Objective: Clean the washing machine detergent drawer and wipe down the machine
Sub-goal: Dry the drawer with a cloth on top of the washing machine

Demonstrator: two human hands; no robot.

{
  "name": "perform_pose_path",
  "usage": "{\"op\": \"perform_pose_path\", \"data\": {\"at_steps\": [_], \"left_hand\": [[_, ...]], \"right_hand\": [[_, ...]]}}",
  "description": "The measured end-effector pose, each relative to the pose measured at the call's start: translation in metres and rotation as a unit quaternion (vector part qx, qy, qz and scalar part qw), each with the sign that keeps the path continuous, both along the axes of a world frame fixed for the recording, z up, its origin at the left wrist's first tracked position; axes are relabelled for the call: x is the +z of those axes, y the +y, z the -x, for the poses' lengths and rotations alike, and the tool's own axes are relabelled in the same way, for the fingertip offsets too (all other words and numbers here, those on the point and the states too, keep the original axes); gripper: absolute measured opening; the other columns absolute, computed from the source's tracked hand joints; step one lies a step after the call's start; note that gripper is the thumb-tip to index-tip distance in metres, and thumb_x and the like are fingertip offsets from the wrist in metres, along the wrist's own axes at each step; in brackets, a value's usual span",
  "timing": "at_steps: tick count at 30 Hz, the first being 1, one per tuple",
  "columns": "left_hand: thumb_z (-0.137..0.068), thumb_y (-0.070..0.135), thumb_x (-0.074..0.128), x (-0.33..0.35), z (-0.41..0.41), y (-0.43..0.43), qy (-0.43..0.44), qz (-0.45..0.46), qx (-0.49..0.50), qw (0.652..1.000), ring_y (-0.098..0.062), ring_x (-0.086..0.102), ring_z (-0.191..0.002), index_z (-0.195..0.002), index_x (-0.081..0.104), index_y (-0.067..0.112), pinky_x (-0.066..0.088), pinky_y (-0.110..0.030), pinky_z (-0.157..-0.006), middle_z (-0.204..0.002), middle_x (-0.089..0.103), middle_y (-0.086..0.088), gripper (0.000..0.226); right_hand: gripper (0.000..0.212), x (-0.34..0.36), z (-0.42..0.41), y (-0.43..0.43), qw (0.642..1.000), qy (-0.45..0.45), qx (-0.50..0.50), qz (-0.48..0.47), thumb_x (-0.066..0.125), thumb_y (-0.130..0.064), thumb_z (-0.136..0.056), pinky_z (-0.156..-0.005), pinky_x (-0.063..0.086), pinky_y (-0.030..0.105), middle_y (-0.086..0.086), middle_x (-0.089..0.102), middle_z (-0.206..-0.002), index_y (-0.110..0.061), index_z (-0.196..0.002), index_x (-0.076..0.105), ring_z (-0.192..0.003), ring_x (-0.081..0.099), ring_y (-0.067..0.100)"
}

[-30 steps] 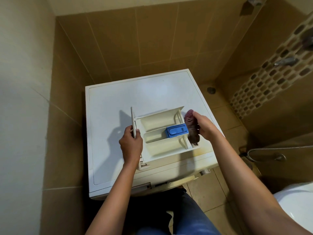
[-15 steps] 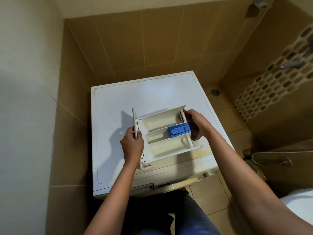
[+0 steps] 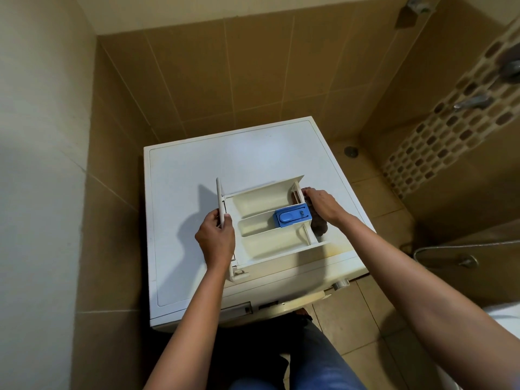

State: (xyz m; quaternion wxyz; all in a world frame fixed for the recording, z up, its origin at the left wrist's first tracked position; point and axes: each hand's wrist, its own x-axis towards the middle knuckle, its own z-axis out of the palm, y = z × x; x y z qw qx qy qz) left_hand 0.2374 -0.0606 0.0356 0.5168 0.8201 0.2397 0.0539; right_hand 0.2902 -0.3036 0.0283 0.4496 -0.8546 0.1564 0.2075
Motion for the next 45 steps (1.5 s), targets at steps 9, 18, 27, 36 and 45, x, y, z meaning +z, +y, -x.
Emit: {"op": "perform_pose_path", "data": {"at_steps": [9,18,27,36,45], "left_hand": [[-0.092,0.013,0.055,-0.002,0.0,0.017,0.008,-0.006,-0.049,0.999,-0.017,0.052,-0.067,-0.08,0.059,0.02,0.039,-0.018,-0.058,-0.072,0.06,-0.002,0.014],[-0.092,0.014,0.052,-0.003,0.002,0.01,0.017,0.011,0.01,1.0,-0.017,0.047,-0.06,-0.084,0.065,0.009,0.036,-0.026,-0.06,-0.064,0.055,0.002,0.016],[-0.09,0.018,0.051,-0.018,0.005,0.028,0.039,0.022,0.062,0.997,-0.028,0.053,-0.068,-0.076,0.059,0.006,0.045,-0.034,-0.065,-0.068,0.059,-0.007,0.02],[-0.092,0.013,0.051,-0.002,-0.004,-0.009,0.032,-0.004,0.055,0.998,-0.022,0.057,-0.076,-0.103,0.065,0.007,0.039,-0.025,-0.067,-0.085,0.065,-0.004,0.019],[-0.093,0.014,0.051,0.0,-0.011,-0.037,0.043,-0.034,0.055,0.997,-0.035,0.064,-0.09,-0.113,0.059,0.003,0.051,-0.039,-0.079,-0.097,0.069,-0.014,0.024]], "right_hand": [[0.042,-0.006,0.004,-0.009,0.998,0.004,-0.003,-0.069,0.027,-0.05,-0.09,-0.074,0.038,0.036,0.012,0.053,-0.089,-0.013,-0.088,0.047,-0.08,0.047,0.023],[0.019,-0.007,0.007,-0.001,0.989,-0.041,-0.032,-0.142,0.036,-0.02,-0.097,-0.057,0.032,0.027,0.003,0.039,-0.07,-0.015,-0.081,0.043,-0.063,0.037,0.014],[0.044,-0.019,0.051,-0.021,0.969,-0.064,-0.135,-0.198,0.034,-0.041,-0.101,-0.076,0.051,0.033,0.013,0.068,-0.102,-0.01,-0.1,0.066,-0.092,0.064,0.021],[0.049,-0.01,0.053,-0.031,0.992,0.004,-0.026,-0.123,0.032,-0.046,-0.101,-0.087,0.049,0.035,0.009,0.069,-0.105,-0.01,-0.11,0.064,-0.096,0.065,0.02],[0.063,-0.03,0.036,-0.022,0.991,0.103,0.0,-0.089,0.036,-0.064,-0.09,-0.113,0.031,0.038,-0.001,0.05,-0.138,-0.023,-0.134,0.053,-0.127,0.046,0.019]]}}
